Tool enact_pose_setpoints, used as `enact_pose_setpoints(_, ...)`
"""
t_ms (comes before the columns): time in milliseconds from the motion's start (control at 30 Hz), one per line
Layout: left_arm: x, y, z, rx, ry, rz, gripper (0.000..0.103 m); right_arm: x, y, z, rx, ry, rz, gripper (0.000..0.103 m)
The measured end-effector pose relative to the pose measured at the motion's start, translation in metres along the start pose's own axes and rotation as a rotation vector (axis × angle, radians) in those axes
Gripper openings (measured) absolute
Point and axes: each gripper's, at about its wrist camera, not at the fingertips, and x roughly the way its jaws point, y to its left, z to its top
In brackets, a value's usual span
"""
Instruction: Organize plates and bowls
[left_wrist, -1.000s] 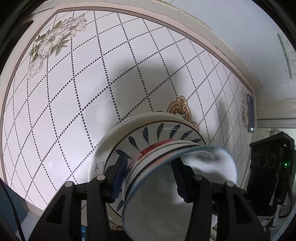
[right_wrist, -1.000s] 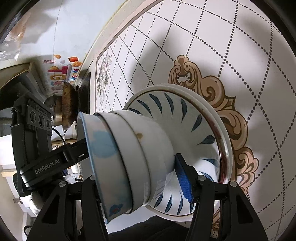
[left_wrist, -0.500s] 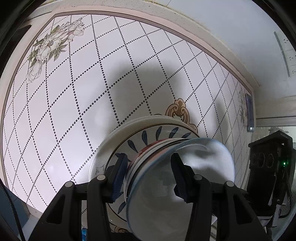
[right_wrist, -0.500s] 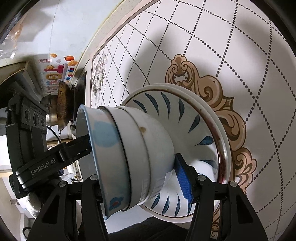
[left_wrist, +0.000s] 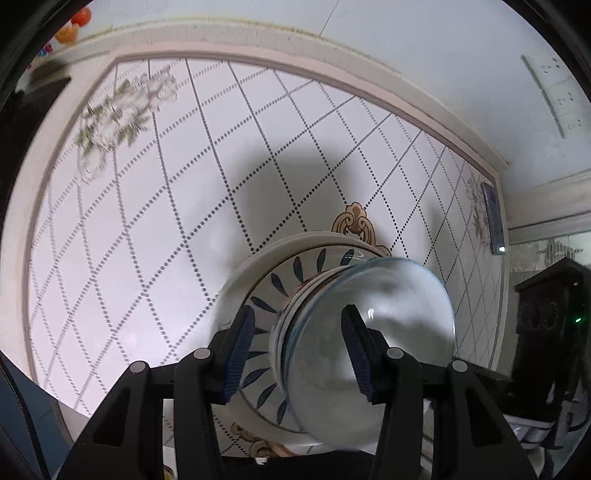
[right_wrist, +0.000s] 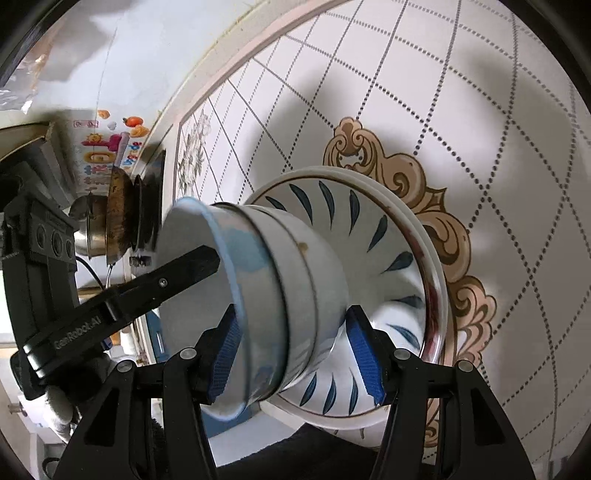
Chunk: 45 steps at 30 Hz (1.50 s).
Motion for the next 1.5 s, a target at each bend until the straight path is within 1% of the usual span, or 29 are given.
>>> enact_pose_setpoints(133,-0.028,-0.001,-0.014,0.058,-0.073,0.033,0.046,-0.022,0.017,-0.015,-0.026,-0.085,-0.055,0.061)
enact_pose_setpoints(200,-0.044,-0.001,-0.023,0.088,-0.107,0.049,0.046,-0.033,0.028,-0.026,-0.048,-0.132,-0.097,0.061)
enact_pose_setpoints(300,-0.066,0.002,-0.036,0.125,-0.161,0.065,0.047,-0.050,0.046,-0.050,-0.062,-0.212,-0.164,0.061)
enact_pose_setpoints(333,-0.075,0.003,-0.043,0.139,-0.184,0.072,0.047,-0.055,0.051,-0.057,-0.065,-0.231,-0.180,0.063)
enact_pose_setpoints(367,-0.081,0.004,-0.047,0.150,-0.203,0.040,0.047,-0.061,0.058,-0.066,-0.073,-0.259,-0.200,0.064)
enact_pose_setpoints(400,-0.091,0.007,-0.055,0.164,-0.230,0.044,0.047,-0.066,0.065,-0.074,-0.078,-0.283,-0.218,0.067)
enact_pose_setpoints(433,-0.100,0.010,-0.060,0.174,-0.250,0.052,0.047,-0.073,0.073,-0.085,-0.085,-0.315,-0.244,0.074)
enact_pose_setpoints(467,-0.106,0.014,-0.064,0.183,-0.265,0.055,0.051,-0.079,0.081,-0.096,-0.091,-0.345,-0.267,0.078)
enact_pose_setpoints(500,-0.114,0.017,-0.071,0.195,-0.278,0.055,0.054,-0.084,0.089,-0.105,-0.096,-0.368,-0.285,0.087)
enact_pose_setpoints(533,-0.121,0.020,-0.077,0.205,-0.292,0.051,0.060,-0.090,0.099,-0.117,-0.106,-0.395,-0.312,0.092)
enact_pose_setpoints(600,-0.138,0.026,-0.091,0.230,-0.333,0.067,0.069,-0.102,0.116,-0.139,-0.121,-0.442,-0.367,0.093)
enact_pose_setpoints(667,-0.153,0.031,-0.104,0.245,-0.369,0.073,0.088,-0.112,0.132,-0.161,-0.137,-0.481,-0.410,0.096)
enact_pose_setpoints(700,-0.161,0.033,-0.112,0.249,-0.388,0.079,0.090,-0.118,0.140,-0.173,-0.147,-0.501,-0.425,0.096)
enact_pose_setpoints(833,-0.191,0.039,-0.139,0.248,-0.461,0.084,0.100,-0.139,0.164,-0.211,-0.184,-0.581,-0.459,0.099)
enact_pose_setpoints(933,-0.209,0.040,-0.163,0.242,-0.518,0.095,0.100,-0.150,0.178,-0.237,-0.209,-0.626,-0.474,0.099)
enact_pose_setpoints(1100,-0.232,0.039,-0.200,0.232,-0.563,0.106,0.100,-0.170,0.195,-0.281,-0.252,-0.689,-0.471,0.100)
enact_pose_setpoints(1167,-0.241,0.040,-0.214,0.221,-0.576,0.102,0.100,-0.182,0.200,-0.305,-0.262,-0.714,-0.466,0.100)
enact_pose_setpoints(1300,-0.258,0.038,-0.246,0.212,-0.621,0.124,0.100,-0.203,0.203,-0.339,-0.279,-0.754,-0.482,0.100)
enact_pose_setpoints(1400,-0.266,0.036,-0.265,0.206,-0.646,0.125,0.102,-0.215,0.205,-0.363,-0.287,-0.784,-0.492,0.101)
enact_pose_setpoints(1500,-0.275,0.036,-0.283,0.192,-0.696,0.131,0.103,-0.227,0.206,-0.388,-0.292,-0.820,-0.502,0.102)
